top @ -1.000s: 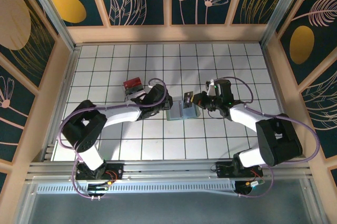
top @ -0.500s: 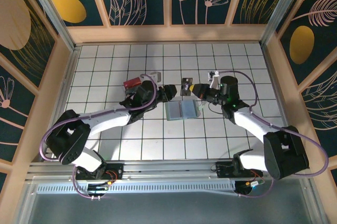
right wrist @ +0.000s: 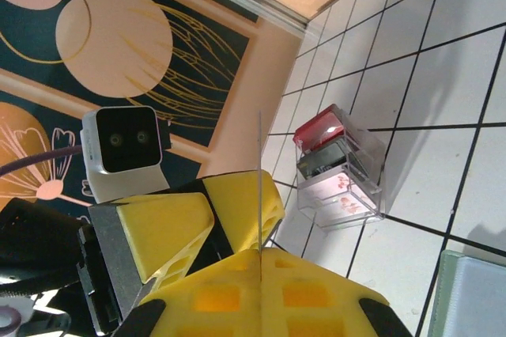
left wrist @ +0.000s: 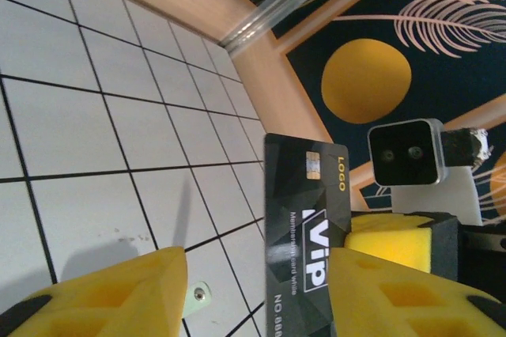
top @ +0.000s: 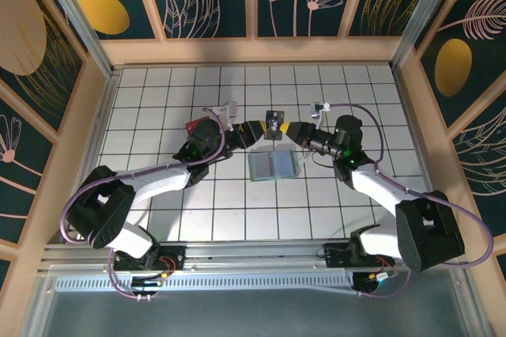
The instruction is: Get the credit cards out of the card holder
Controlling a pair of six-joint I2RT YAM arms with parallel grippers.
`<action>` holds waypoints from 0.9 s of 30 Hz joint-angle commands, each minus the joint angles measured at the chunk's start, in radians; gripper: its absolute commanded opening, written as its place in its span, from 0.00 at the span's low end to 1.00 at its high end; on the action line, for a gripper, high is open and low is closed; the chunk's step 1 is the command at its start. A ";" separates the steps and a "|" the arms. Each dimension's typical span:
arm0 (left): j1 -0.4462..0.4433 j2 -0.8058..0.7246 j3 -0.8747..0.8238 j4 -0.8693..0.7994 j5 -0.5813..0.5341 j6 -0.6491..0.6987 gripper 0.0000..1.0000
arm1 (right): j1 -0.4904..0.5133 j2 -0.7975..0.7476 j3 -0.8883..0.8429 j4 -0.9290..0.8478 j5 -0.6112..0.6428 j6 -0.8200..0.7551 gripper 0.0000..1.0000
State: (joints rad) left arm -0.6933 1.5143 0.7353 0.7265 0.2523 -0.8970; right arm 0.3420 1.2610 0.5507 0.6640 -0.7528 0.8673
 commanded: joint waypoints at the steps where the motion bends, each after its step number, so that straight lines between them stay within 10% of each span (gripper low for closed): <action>1: 0.004 0.024 0.035 0.079 0.064 -0.008 0.48 | 0.016 -0.008 0.012 0.054 -0.037 0.008 0.00; 18: 0.004 0.019 0.075 -0.009 0.065 0.074 0.00 | 0.046 0.022 0.044 -0.019 -0.021 -0.053 0.02; 23: 0.009 -0.042 0.137 -0.265 -0.045 0.265 0.00 | 0.046 -0.018 0.078 -0.213 0.091 -0.152 0.41; 27: 0.022 -0.102 0.156 -0.420 -0.156 0.417 0.00 | 0.047 -0.059 0.100 -0.350 0.189 -0.221 0.52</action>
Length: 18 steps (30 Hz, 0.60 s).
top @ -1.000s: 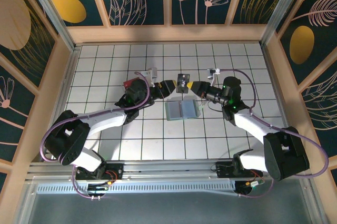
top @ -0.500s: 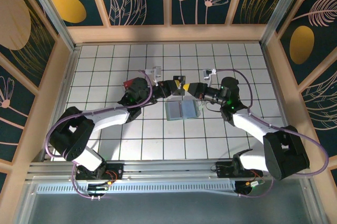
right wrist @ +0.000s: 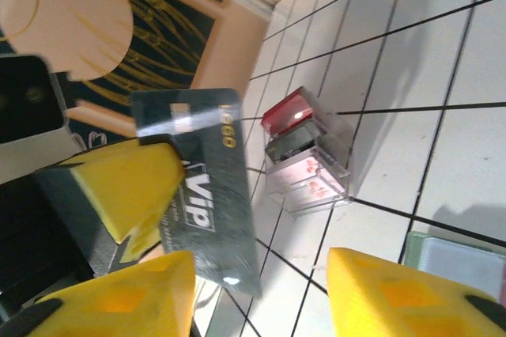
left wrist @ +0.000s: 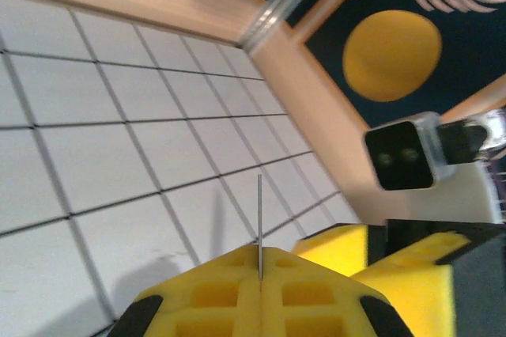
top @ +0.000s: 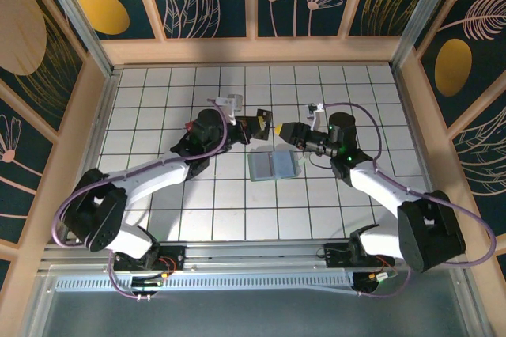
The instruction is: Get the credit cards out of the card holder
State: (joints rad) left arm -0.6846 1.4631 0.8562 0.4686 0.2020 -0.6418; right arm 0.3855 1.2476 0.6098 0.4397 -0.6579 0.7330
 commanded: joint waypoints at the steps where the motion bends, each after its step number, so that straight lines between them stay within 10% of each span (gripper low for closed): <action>1: 0.015 -0.064 0.040 -0.198 -0.135 0.197 0.00 | 0.003 -0.055 0.044 -0.153 0.117 -0.098 0.54; 18: 0.086 -0.094 0.110 -0.532 -0.483 0.771 0.00 | -0.005 -0.085 0.064 -0.300 0.291 -0.122 0.59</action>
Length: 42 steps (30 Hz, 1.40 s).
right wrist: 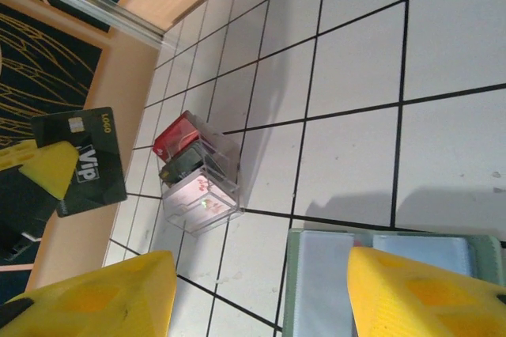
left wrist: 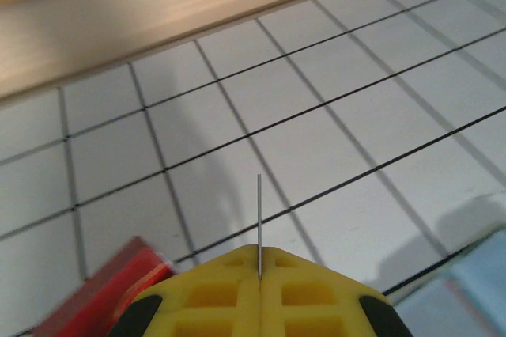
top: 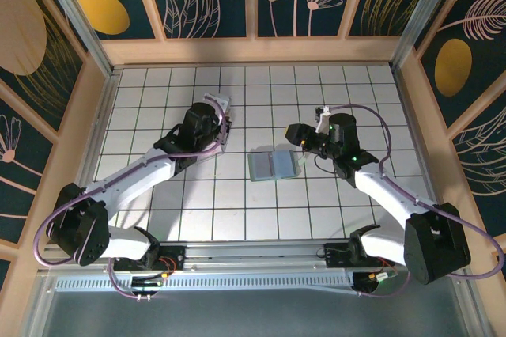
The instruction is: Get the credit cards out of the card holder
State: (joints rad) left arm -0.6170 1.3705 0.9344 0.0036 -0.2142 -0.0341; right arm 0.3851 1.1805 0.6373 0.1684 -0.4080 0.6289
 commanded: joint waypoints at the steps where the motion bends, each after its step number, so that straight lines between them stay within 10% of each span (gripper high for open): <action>1: 0.026 -0.001 0.032 -0.067 -0.054 0.193 0.00 | -0.006 -0.019 0.037 -0.033 0.045 -0.017 0.59; 20: 0.242 0.088 0.063 -0.239 0.302 0.561 0.00 | -0.046 -0.041 0.035 -0.067 0.069 -0.001 0.59; 42: 0.290 0.182 0.113 -0.315 0.358 0.691 0.00 | -0.059 -0.009 0.033 -0.051 0.051 0.012 0.58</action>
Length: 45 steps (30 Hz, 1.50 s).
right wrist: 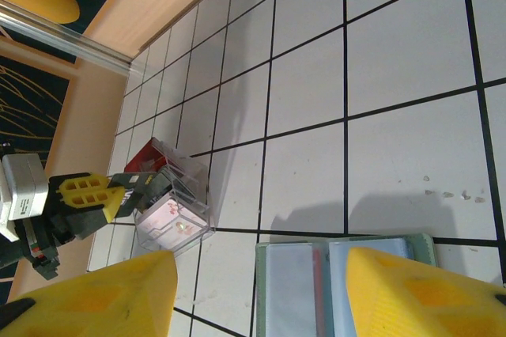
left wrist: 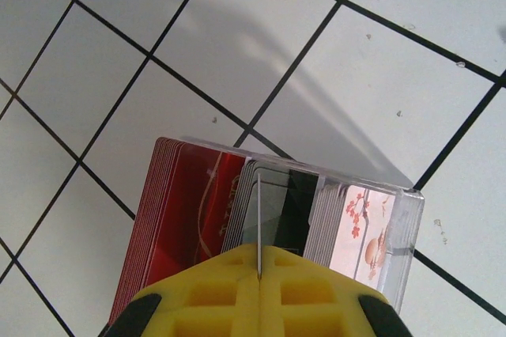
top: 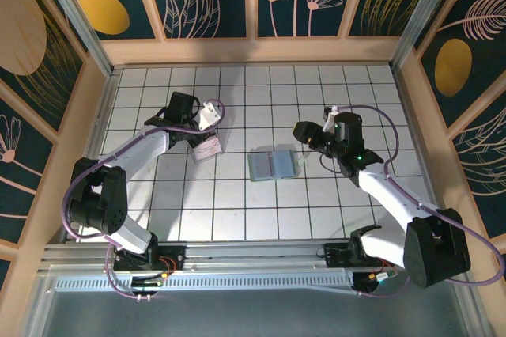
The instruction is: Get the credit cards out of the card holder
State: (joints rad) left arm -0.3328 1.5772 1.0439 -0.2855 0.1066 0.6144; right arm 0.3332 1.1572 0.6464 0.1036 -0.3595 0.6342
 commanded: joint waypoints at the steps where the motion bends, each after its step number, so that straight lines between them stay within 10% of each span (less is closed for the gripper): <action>1: 0.007 -0.027 0.002 -0.027 0.038 0.045 0.00 | -0.008 0.016 0.024 0.016 -0.001 0.008 0.58; 36: 0.025 0.213 0.151 -0.095 0.052 0.038 0.00 | -0.007 0.003 0.009 0.033 -0.007 0.019 0.58; 45: 0.025 0.182 0.207 -0.174 -0.008 -0.007 0.24 | -0.007 0.001 0.003 0.046 -0.013 0.024 0.58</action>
State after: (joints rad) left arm -0.3141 1.7782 1.2144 -0.4011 0.1146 0.6300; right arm 0.3332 1.1706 0.6464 0.1081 -0.3653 0.6422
